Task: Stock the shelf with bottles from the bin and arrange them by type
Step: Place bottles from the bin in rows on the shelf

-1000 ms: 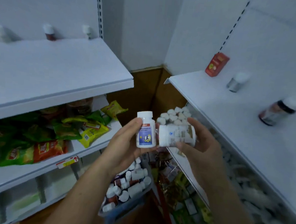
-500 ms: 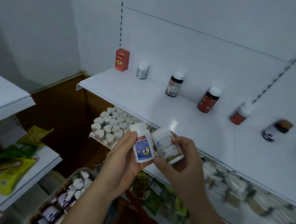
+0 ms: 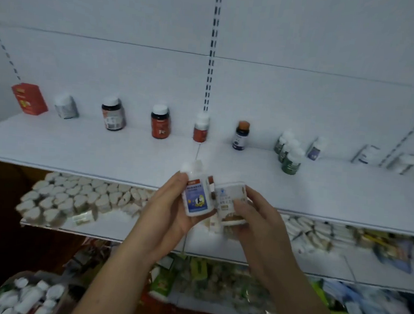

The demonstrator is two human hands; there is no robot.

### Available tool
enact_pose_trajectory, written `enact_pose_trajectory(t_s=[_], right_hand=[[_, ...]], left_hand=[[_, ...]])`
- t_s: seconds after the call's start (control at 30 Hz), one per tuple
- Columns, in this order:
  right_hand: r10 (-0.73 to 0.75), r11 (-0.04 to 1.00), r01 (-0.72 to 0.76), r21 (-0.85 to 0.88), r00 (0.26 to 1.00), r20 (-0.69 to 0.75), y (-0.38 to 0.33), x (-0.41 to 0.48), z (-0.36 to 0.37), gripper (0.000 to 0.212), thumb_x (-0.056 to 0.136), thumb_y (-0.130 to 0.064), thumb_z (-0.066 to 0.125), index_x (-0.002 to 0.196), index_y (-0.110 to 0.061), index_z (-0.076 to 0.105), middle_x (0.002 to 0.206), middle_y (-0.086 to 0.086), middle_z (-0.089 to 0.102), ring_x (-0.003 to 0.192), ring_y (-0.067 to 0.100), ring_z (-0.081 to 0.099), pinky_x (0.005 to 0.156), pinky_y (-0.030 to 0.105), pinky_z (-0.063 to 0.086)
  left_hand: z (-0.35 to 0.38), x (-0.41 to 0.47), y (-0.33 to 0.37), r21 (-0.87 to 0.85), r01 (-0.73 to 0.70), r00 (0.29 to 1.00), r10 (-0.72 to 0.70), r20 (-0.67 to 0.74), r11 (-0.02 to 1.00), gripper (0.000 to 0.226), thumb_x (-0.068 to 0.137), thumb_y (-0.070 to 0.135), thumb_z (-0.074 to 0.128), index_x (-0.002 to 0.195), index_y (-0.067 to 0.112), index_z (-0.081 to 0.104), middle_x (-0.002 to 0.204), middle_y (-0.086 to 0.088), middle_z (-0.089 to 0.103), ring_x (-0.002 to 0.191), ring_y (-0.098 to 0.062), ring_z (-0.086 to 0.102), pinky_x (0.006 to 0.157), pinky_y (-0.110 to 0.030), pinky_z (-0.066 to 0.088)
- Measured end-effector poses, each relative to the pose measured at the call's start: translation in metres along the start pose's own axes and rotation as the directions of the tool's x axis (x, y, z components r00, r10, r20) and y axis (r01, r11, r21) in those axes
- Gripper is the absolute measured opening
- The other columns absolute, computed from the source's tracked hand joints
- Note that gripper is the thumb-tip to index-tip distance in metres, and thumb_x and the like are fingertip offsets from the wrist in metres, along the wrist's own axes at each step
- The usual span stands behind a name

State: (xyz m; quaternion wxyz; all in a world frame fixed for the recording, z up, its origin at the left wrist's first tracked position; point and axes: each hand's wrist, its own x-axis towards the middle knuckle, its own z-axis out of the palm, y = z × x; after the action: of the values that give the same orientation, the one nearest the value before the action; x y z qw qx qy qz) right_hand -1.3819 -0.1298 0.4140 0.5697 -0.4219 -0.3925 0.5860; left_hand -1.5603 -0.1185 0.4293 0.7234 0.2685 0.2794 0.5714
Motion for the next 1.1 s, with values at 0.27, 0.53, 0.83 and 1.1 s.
enact_pose_trajectory(t_s=[0.27,0.53,0.83,1.1], right_hand=[[-0.122,0.992,0.123,0.007,0.985,-0.119,-0.061,-0.031,-0.14,0.051,0.085,-0.026,0.07,0.134,-0.013,0.065,0.118,0.013,0.076,0.106,0.03,0.073,0.084,0.043,0.059],[-0.136,0.986,0.158,0.047,0.942,-0.308,-0.096,-0.059,-0.237,0.042,0.096,-0.01,0.066,0.138,-0.013,0.061,0.118,0.01,0.076,0.112,0.03,0.073,0.104,0.057,0.053],[-0.145,0.988,0.157,-0.01,0.88,-0.452,-0.105,-0.036,-0.298,0.04,0.096,-0.008,0.068,0.135,-0.015,0.063,0.114,0.004,0.078,0.11,0.025,0.074,0.103,0.056,0.054],[-0.12,0.993,0.102,-0.064,0.886,-0.447,-0.11,0.041,-0.326,0.036,0.1,-0.008,0.062,0.136,-0.013,0.062,0.117,0.01,0.077,0.109,0.027,0.074,0.104,0.052,0.054]], left_hand=[[0.123,0.016,-0.093,0.192,0.032,0.996,-0.047,0.072,0.981,0.043,0.098,0.031,0.055,0.134,0.009,0.063,0.134,-0.021,0.069,0.122,-0.038,0.068,0.086,-0.045,0.064],[0.2,0.038,-0.164,0.345,0.075,0.98,-0.134,0.149,0.936,0.048,0.102,0.032,0.054,0.143,0.009,0.059,0.137,-0.018,0.068,0.129,-0.041,0.063,0.102,-0.055,0.056],[0.23,0.102,-0.214,0.43,0.065,0.981,-0.136,0.138,0.9,0.043,0.101,0.026,0.06,0.142,0.011,0.058,0.134,-0.011,0.071,0.124,-0.034,0.068,0.102,-0.06,0.056],[0.222,0.196,-0.225,0.311,0.186,0.97,-0.225,0.094,0.932,0.023,0.102,0.022,0.059,0.12,0.012,0.068,0.129,-0.021,0.071,0.115,-0.038,0.068,0.103,-0.062,0.054]])
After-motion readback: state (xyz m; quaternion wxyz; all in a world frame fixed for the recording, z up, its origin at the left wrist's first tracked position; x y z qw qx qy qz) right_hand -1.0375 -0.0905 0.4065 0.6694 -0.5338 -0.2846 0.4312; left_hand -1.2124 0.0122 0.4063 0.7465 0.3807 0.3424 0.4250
